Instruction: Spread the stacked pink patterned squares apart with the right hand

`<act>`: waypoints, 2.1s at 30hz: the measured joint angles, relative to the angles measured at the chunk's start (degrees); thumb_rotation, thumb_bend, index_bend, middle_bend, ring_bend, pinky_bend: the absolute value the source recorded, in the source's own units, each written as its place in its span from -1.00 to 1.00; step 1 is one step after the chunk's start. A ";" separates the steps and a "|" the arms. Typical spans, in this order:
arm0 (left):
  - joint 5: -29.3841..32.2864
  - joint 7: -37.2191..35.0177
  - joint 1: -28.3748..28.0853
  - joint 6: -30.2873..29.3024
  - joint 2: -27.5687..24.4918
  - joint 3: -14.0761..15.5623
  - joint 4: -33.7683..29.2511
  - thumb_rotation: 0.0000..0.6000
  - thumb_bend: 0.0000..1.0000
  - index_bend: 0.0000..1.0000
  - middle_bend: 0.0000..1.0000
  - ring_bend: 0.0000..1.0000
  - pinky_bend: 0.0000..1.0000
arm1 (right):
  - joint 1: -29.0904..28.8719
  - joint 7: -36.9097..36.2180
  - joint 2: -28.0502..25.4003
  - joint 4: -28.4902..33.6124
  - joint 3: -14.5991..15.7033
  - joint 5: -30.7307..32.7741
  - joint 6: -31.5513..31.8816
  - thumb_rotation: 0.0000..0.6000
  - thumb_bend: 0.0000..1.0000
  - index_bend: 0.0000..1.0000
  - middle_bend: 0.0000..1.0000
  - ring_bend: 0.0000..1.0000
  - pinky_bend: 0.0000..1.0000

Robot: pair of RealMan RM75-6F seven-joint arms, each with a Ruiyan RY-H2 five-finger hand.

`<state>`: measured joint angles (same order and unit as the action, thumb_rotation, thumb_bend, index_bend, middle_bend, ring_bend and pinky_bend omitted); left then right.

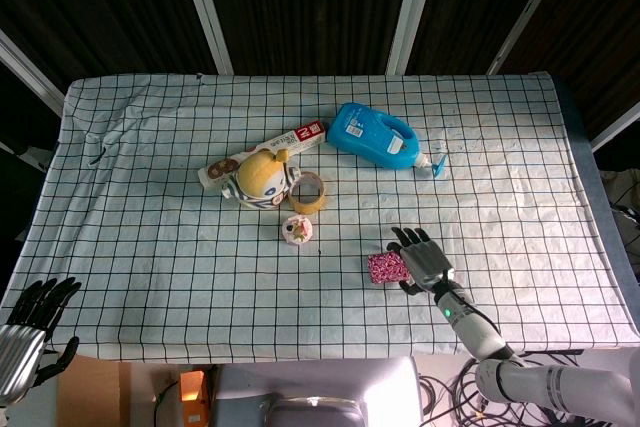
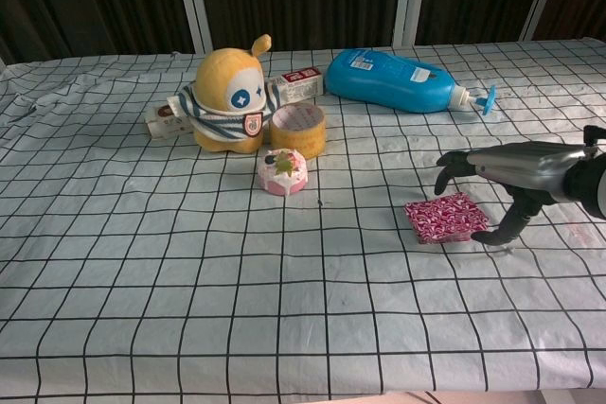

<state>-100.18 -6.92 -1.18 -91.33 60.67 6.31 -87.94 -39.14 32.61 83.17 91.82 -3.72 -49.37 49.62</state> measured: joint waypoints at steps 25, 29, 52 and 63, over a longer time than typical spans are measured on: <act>-0.24 -0.71 0.12 -0.47 -0.13 0.05 0.40 1.00 -0.10 -1.00 -0.87 -1.00 -1.00 | -1.17 -1.25 1.54 -1.09 1.00 1.23 2.12 1.00 -0.45 -0.26 -1.00 -1.00 -0.87; -0.25 -0.69 0.14 -0.50 -0.13 0.05 0.40 1.00 -0.10 -1.00 -0.87 -1.00 -1.00 | -1.21 -1.43 1.46 -0.94 1.05 1.40 2.44 1.00 -0.45 -0.23 -1.00 -1.00 -0.87; 0.72 0.11 -0.24 0.83 0.00 -0.24 -0.16 1.00 -0.10 -1.00 -0.87 -1.00 -1.00 | 0.30 -9.27 -0.50 -9.97 -1.72 3.00 1.66 1.00 -0.45 -0.21 -1.00 -1.00 -0.86; 1.09 0.59 -0.54 1.56 0.05 -0.35 -0.53 1.00 -0.10 -1.00 -0.87 -1.00 -1.00 | 0.81 -11.57 -1.48 -12.10 -1.08 1.70 -1.84 1.00 -0.45 -0.80 -1.00 -1.00 -0.86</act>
<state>-99.09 -6.33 -1.71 -89.77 60.72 5.96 -88.47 -38.33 21.04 81.69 79.72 -4.79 -47.67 47.77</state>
